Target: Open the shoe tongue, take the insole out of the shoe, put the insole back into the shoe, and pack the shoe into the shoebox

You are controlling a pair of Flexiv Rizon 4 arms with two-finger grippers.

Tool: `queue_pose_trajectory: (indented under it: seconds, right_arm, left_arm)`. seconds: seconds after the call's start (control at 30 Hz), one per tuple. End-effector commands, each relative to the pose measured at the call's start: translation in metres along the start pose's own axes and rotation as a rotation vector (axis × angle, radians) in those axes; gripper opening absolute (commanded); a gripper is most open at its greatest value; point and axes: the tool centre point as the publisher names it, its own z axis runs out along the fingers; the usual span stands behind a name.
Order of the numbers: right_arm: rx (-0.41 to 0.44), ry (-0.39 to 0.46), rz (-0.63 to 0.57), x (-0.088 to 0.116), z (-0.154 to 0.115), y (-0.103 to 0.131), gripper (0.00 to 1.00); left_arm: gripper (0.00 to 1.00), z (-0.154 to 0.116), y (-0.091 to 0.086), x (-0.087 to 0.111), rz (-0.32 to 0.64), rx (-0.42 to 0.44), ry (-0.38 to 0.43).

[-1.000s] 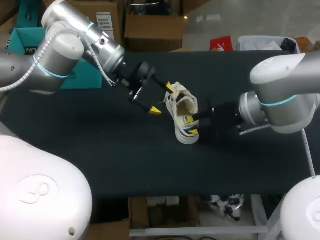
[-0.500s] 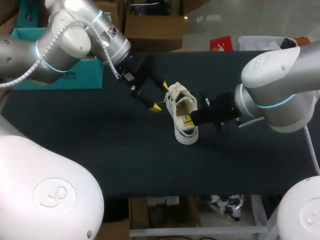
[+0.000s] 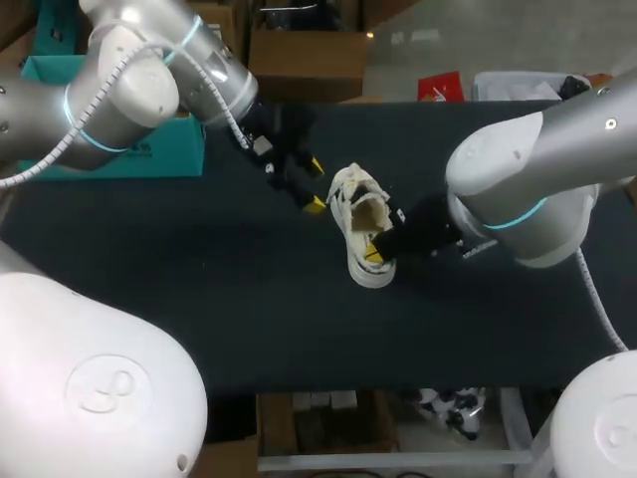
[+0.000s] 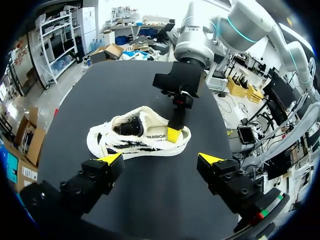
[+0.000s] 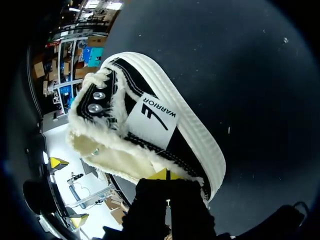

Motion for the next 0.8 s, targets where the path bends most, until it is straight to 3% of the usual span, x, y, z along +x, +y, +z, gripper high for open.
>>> queue_pose_trajectory:
  seconds: [0.03,0.4,0.5,0.7,0.8]
  right_arm:
    - [-0.031,-0.026,0.002,-0.004,0.013,0.000,0.00]
    - [-0.083,-0.017,-0.078,0.020,-0.019,-0.013,0.00]
    - [-0.056,-0.005,-0.129,0.024,-0.035,-0.012,0.00]
    - [0.012,0.018,-0.225,0.021,-0.061,-0.002,0.00]
    - [0.037,0.033,-0.260,0.017,-0.074,0.005,0.00]
  left_arm:
    - [1.00,0.000,0.001,0.004,-0.001,0.003,-0.023]
    - [1.00,0.000,0.001,0.004,-0.001,0.003,-0.023]
    - [1.00,0.000,0.001,0.004,-0.001,0.003,-0.023]
    - [1.00,0.009,0.002,0.003,-0.239,-0.032,-0.094]
    - [1.00,0.010,0.004,0.006,-0.364,-0.074,-0.188]
